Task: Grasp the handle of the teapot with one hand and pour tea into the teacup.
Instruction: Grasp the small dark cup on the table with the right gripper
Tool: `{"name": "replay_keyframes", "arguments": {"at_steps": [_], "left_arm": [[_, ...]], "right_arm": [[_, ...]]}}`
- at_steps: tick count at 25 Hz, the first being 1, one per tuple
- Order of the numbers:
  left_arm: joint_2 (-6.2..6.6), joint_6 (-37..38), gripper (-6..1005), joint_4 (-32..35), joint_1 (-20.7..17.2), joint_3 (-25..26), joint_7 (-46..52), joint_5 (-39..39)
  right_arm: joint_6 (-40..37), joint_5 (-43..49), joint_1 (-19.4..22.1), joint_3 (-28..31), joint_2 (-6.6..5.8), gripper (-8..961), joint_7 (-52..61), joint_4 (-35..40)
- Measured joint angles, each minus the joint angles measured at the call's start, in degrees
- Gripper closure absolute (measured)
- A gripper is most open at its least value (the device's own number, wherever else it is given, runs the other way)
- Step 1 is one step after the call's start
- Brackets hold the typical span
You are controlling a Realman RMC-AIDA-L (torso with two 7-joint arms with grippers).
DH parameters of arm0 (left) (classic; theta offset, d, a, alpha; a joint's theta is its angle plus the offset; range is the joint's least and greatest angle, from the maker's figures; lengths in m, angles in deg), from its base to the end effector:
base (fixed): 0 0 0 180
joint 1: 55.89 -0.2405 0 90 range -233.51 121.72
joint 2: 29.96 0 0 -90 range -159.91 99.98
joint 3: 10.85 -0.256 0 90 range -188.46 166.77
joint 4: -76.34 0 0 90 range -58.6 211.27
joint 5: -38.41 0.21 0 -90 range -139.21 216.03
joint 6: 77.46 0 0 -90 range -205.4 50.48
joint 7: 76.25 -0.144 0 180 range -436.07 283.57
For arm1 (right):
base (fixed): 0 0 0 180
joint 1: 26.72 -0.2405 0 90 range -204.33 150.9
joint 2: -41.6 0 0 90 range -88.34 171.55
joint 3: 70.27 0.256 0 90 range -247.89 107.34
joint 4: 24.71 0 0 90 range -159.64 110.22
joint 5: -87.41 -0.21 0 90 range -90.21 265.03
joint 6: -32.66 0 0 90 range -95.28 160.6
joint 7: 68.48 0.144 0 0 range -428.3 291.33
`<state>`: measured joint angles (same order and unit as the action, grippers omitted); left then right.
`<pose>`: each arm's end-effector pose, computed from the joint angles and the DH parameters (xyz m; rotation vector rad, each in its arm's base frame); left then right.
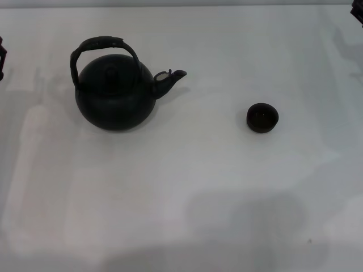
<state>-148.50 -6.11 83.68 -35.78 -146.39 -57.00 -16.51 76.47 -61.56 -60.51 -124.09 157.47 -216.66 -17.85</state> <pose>-0.3581 0.2984 0.0011 -1.4750 -0.7033 -0.7980 0.3562 0.3937 0.0249 -1.5644 0.8725 0.5859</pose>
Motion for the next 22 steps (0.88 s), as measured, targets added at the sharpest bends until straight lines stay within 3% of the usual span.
{"name": "replay_keyframes", "arguments": {"at_steps": [10, 14, 17, 20, 22], "left_arm": [[-0.08, 1.00, 407, -0.23, -0.40, 0.30, 0.00, 0.14], [-0.02, 1.08, 407, -0.23, -0.54, 0.44, 0.00, 0.13], [0.01, 1.62, 407, -0.25, -0.54, 0.43, 0.00, 0.13], [-0.06, 1.93, 407, -0.56, -0.53, 0.52, -0.01, -0.01], [-0.25, 1.95, 407, -0.90, -0.53, 0.54, -0.02, -0.06]], "right_arm": [[1.33, 0.00, -0.27, -1.32, 0.18, 95, 3.21, -0.20], [1.39, 0.08, -0.12, -6.91, -0.52, 96, 12.23, 2.57], [1.03, 1.95, 0.84, -15.06, -2.22, 96, 22.09, 8.11], [0.00, 11.25, 1.51, -21.71, -5.38, 97, 36.83, 16.30], [1.56, 21.52, 1.50, -22.92, -7.49, 97, 47.07, 21.52]]}}
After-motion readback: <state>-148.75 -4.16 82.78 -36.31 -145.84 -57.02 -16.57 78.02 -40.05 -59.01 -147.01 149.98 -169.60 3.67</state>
